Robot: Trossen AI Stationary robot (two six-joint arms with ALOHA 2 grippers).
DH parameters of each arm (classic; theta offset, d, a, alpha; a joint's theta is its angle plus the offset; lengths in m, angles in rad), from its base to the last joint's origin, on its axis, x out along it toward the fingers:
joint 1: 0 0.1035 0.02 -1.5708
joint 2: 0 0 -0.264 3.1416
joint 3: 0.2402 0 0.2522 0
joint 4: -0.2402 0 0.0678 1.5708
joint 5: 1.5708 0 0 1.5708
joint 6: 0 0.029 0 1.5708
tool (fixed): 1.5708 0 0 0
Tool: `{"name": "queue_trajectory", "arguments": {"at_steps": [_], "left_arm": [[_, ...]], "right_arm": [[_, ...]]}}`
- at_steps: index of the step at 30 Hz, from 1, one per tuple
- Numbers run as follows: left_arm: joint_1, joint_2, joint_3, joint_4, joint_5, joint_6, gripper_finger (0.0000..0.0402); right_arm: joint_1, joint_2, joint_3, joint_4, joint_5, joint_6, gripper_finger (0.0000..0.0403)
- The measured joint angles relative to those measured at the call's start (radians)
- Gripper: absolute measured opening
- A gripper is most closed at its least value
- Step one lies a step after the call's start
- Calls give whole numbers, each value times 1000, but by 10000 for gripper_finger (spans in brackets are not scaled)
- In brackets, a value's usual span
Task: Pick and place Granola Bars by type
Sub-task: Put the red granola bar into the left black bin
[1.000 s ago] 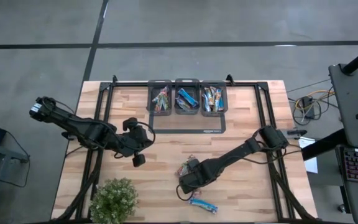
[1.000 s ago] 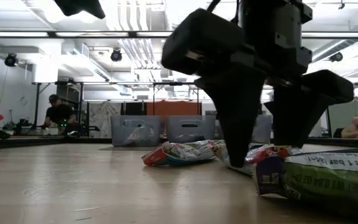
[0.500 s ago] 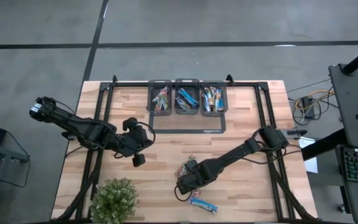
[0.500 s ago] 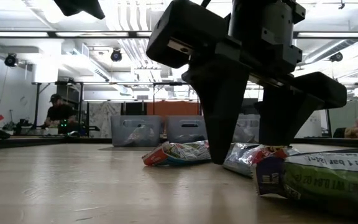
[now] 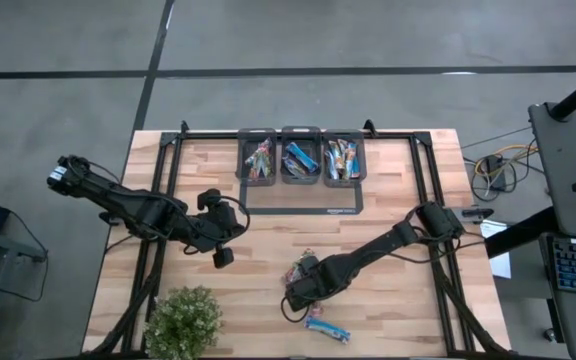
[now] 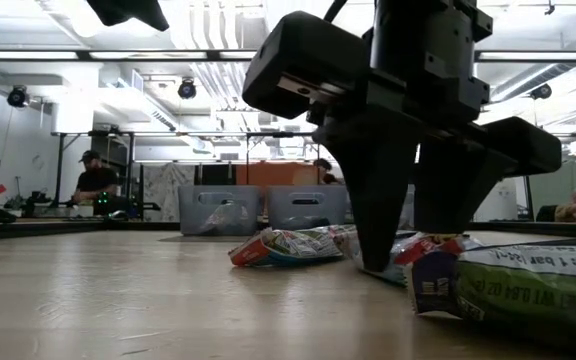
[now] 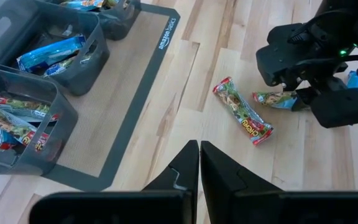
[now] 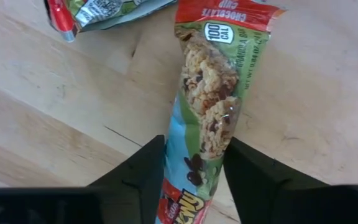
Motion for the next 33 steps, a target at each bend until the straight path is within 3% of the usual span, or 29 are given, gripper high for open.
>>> {"name": "queue_trajectory", "arguments": {"at_steps": [15, 29, 33], "left_arm": [[0, 0, 0, 0, 0, -3, 0], [0, -9, 0, 0, -2, -12, 0], [0, -29, 0, 1, -68, -8, 0]], "right_arm": [[-3, -5, -4, -30, 4, 4, 64], [-9, -156, -9, -124, 67, -55, 56], [-30, -226, -9, -136, 114, -96, 56]]}}
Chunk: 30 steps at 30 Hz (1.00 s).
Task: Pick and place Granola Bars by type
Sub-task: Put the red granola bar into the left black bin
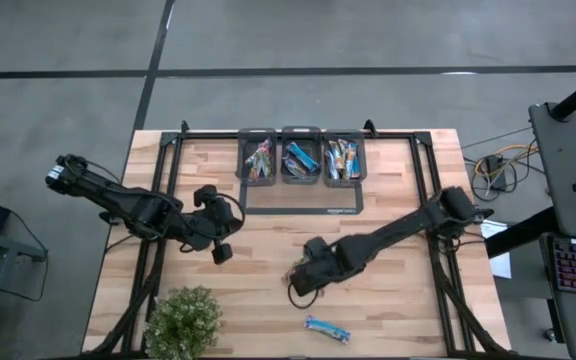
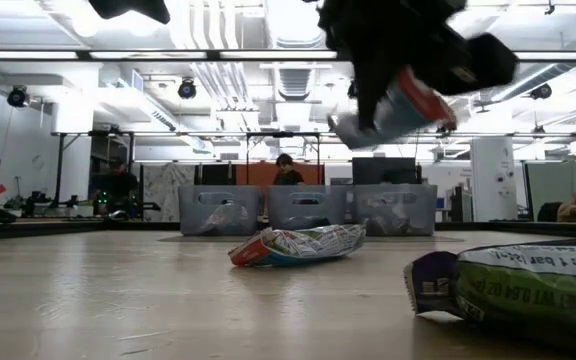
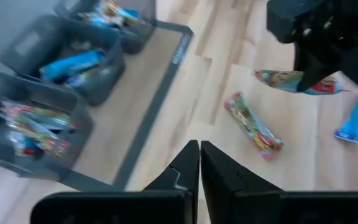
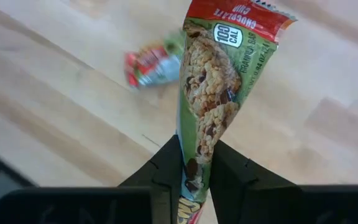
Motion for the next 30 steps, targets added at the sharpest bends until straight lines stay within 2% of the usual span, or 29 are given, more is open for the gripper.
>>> {"name": "queue_trajectory", "arguments": {"at_steps": [8, 13, 21, 30], "left_arm": [[1, -76, -4, 3, -39, 75, 0], [1, -154, -73, 55, -47, 74, 0], [2, -267, -252, 210, -48, 59, 0], [3, -291, -286, 229, -49, 15, 0]], "right_arm": [[-116, -105, 1, 4, 0, -192, 56], [-214, -141, 3, 23, -1, -324, 56], [-393, -148, 39, 133, -34, -522, 56], [-572, -136, 115, 241, -114, -634, 56]]}}
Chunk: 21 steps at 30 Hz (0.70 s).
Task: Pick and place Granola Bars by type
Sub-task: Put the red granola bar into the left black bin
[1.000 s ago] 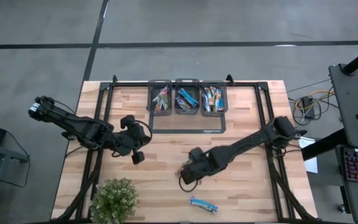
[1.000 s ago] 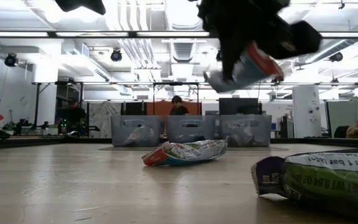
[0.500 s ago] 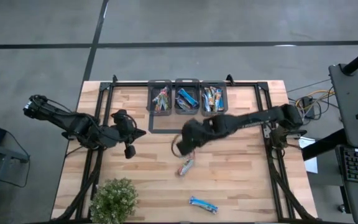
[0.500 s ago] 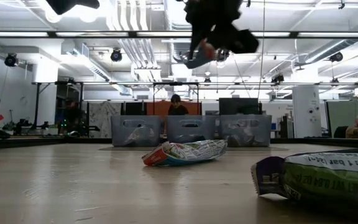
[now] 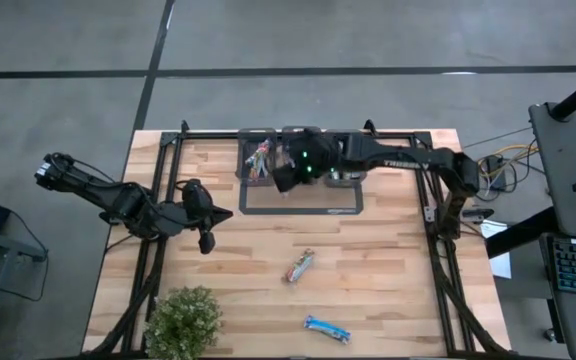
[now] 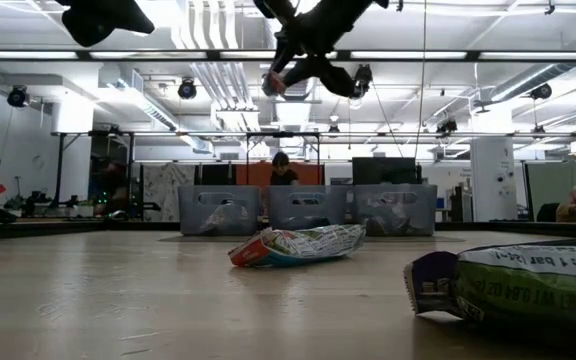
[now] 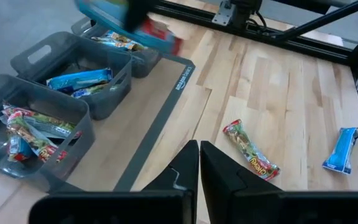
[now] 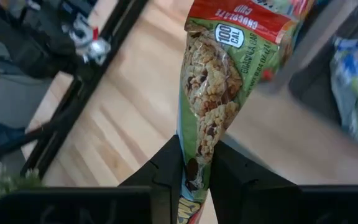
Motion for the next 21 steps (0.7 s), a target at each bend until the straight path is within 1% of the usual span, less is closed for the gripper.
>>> {"name": "queue_trajectory", "arguments": {"at_steps": [6, 13, 17, 21], "left_arm": [[0, 0, 0, 0, -14, 0, 0], [2, 0, 0, 2, -34, 0, 0], [2, 0, 0, 6, -40, -2, 0], [3, 1, -1, 6, -41, -26, 0]], "right_arm": [[-72, 22, 88, 5, -22, -57, 57], [-127, 88, 207, 7, -64, -109, 57], [-157, 168, 302, 2, -100, -126, 57], [-182, 259, 401, -1, -109, -122, 57]]}}
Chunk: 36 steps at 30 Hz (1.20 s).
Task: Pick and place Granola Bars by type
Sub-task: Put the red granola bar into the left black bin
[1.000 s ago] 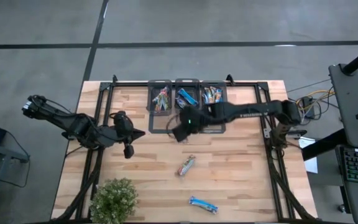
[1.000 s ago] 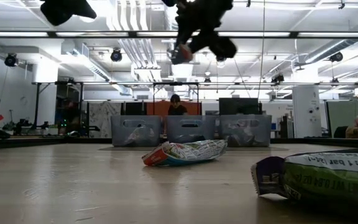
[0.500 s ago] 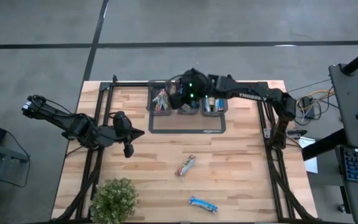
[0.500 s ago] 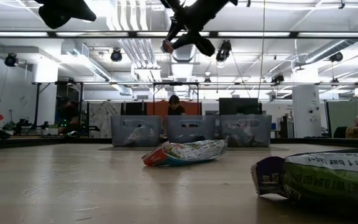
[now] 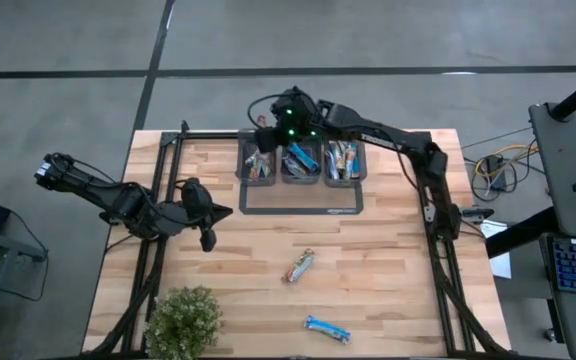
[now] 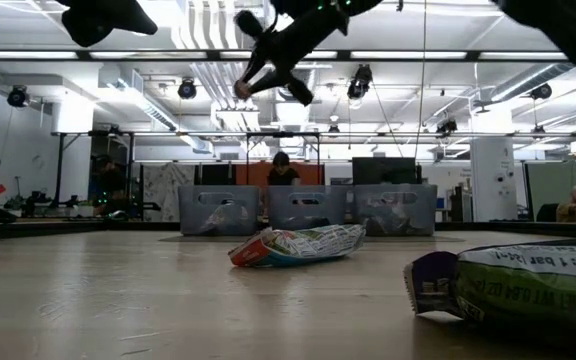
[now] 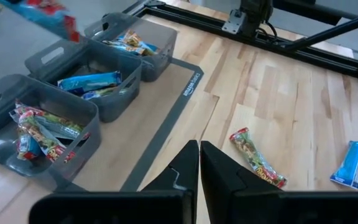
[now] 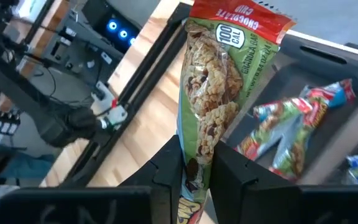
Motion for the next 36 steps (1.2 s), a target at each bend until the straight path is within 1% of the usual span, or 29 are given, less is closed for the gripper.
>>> {"name": "queue_trajectory", "arguments": {"at_steps": [2, 9, 14, 21, 28, 36], "left_arm": [[1, 0, -2, -1, -1, -15, 0], [2, 0, -5, 0, -1, -35, 0], [2, 1, -5, 1, -9, -51, 0], [3, 2, -5, 1, -19, -58, 0], [4, 2, -5, 1, -28, -57, 0], [4, 2, -5, 1, -28, -57, 0]], "right_arm": [[-14, 43, 47, -12, -4, 12, 57], [-58, 196, 193, -136, -3, 25, 57], [-63, 274, 251, -139, -25, 38, 57], [-66, 328, 259, -131, -25, 74, 57], [-68, 331, 230, -107, -16, 115, 57], [-69, 331, 175, -83, -14, 119, 58]]}}
